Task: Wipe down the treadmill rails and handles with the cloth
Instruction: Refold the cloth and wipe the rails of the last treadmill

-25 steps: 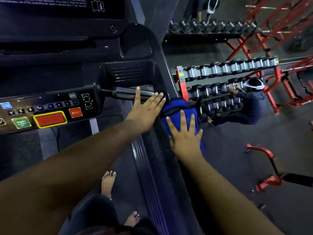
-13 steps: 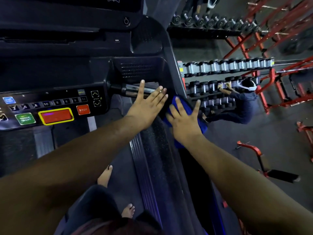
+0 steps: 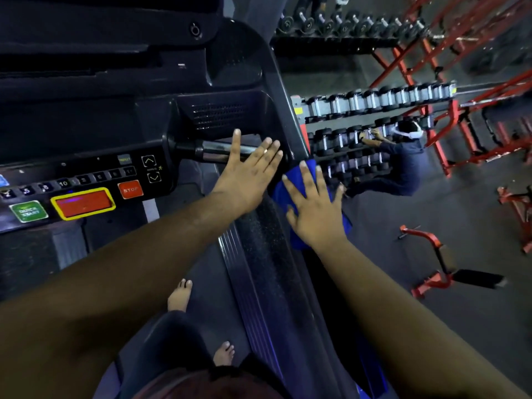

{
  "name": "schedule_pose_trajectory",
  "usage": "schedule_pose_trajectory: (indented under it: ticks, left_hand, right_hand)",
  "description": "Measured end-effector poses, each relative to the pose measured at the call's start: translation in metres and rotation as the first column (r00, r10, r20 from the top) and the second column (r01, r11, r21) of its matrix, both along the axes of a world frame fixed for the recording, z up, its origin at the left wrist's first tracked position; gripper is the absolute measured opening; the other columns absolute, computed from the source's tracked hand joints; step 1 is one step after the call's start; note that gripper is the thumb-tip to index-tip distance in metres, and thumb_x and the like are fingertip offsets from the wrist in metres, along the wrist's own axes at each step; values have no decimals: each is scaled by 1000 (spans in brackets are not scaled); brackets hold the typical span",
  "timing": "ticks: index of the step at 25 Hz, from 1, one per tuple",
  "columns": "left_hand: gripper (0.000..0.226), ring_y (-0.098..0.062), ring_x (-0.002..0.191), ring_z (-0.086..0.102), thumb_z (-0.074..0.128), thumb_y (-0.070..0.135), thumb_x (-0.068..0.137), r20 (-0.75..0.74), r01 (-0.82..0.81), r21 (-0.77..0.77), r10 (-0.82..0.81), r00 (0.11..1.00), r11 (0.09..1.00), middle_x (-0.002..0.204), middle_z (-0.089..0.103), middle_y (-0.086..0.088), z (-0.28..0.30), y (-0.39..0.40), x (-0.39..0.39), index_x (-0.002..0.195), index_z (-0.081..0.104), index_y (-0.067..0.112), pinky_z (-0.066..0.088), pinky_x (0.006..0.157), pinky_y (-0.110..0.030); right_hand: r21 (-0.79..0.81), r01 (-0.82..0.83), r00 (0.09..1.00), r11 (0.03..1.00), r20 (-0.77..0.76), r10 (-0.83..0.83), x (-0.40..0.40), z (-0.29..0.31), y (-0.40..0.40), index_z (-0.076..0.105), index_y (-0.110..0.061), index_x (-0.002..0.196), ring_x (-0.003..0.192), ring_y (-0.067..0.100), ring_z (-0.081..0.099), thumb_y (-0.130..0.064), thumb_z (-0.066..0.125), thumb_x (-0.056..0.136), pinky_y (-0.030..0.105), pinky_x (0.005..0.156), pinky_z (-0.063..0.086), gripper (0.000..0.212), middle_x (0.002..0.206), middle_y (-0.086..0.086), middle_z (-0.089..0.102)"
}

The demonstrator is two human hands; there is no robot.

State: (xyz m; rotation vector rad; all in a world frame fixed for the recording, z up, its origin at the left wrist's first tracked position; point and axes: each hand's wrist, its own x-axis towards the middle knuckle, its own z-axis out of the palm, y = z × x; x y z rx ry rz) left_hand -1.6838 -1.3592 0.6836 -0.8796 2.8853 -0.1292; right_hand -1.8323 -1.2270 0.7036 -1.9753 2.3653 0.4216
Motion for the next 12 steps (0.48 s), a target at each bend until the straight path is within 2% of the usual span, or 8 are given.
schedule_pose_trajectory:
  ticks: [2,4,6,8,10,12]
  left_hand:
    - [81,-25,154,-10,42,37,96,7,-15,17,15,1000,1000,167,-10,-10,3,2,-7,158,-2,9,-3,108,-79]
    - [82,-24,154,-8,44,36,96,1,-15,27,15,1000,1000,167,-8,-10,1,13,-13,158,-2,10,-3,107,-79]
    - [85,-24,154,-8,46,38,95,0,25,37,-25,1000,999,167,-10,-10,3,25,-15,157,-4,9,-5,106,-79]
    - [88,-24,154,-9,47,41,95,-9,46,51,-45,999,998,166,-12,-10,2,33,-16,157,-7,9,-7,105,-80]
    - [89,-24,154,-11,48,41,95,4,40,46,-40,999,998,166,-13,-10,-1,36,-18,157,-8,8,-11,105,-80]
    - [88,-24,154,-10,46,41,95,9,-5,20,5,1000,1000,166,-12,-11,-1,27,-20,156,-6,6,-11,105,-79]
  right_hand:
    - [-15,113,990,993,81,-112,-3,-4,-1,12,-45,154,153,33,6,-56,53,93,68,108,30,75,167,0,-4]
    - [-65,178,973,982,164,-165,-4,-5,40,14,-41,155,149,33,19,-45,60,91,59,106,42,79,166,6,7]
    - [-93,238,946,967,249,-208,1,-3,98,20,-32,155,146,33,27,-34,65,88,52,101,47,81,163,13,17]
    - [-84,265,923,961,309,-228,0,-2,125,22,-27,155,145,34,29,-35,63,87,51,101,47,80,162,16,19]
    - [-92,264,920,960,323,-222,-8,-2,94,15,-30,156,145,34,29,-45,55,92,51,99,49,77,163,15,16]
    - [-138,284,919,949,321,-229,-13,-3,29,10,-36,157,143,36,32,-55,50,94,50,97,50,77,164,13,14]
